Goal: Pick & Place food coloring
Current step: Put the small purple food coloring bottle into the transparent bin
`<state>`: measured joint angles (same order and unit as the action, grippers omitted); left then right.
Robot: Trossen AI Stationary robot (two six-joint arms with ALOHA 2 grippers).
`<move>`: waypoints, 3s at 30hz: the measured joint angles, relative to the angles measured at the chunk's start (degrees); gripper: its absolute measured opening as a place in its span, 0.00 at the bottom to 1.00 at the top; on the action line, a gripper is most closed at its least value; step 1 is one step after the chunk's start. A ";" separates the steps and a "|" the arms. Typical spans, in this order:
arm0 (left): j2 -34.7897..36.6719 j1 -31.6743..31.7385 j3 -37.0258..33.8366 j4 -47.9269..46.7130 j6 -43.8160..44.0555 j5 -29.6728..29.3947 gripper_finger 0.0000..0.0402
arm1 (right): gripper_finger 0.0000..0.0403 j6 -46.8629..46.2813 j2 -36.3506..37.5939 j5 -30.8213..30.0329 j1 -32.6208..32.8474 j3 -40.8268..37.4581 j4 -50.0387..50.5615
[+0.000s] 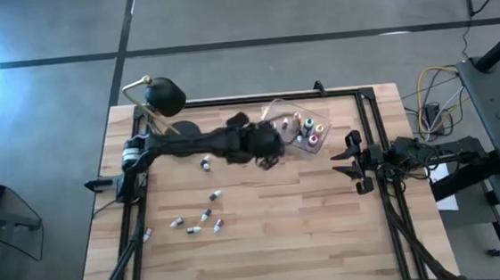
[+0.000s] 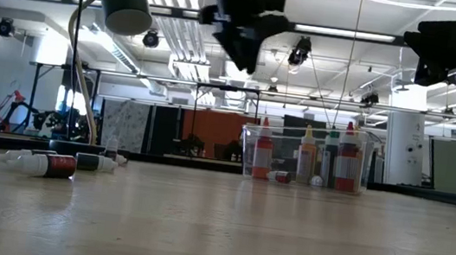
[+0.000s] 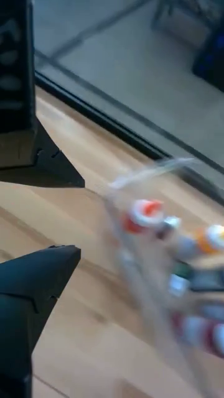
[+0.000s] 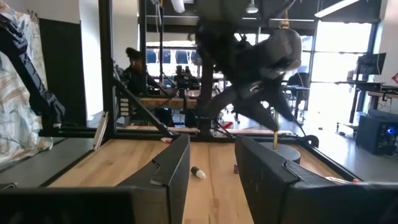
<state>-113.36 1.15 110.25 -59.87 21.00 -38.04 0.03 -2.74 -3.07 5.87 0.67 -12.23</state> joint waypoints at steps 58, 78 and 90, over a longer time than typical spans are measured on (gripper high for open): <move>43.70 -5.72 -86.83 52.55 20.10 3.94 0.34 | 0.31 0.00 -0.04 0.02 -0.02 0.00 0.00; 39.28 0.44 -86.83 59.03 19.68 10.51 0.05 | 0.31 0.00 -0.02 0.02 0.00 0.00 0.00; 39.95 3.46 -80.30 57.01 16.51 13.62 0.01 | 0.31 0.00 -0.04 0.02 -0.02 0.00 0.00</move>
<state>-73.41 4.61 29.95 -2.86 37.52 -24.43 0.03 -2.79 -3.05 5.85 0.67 -12.23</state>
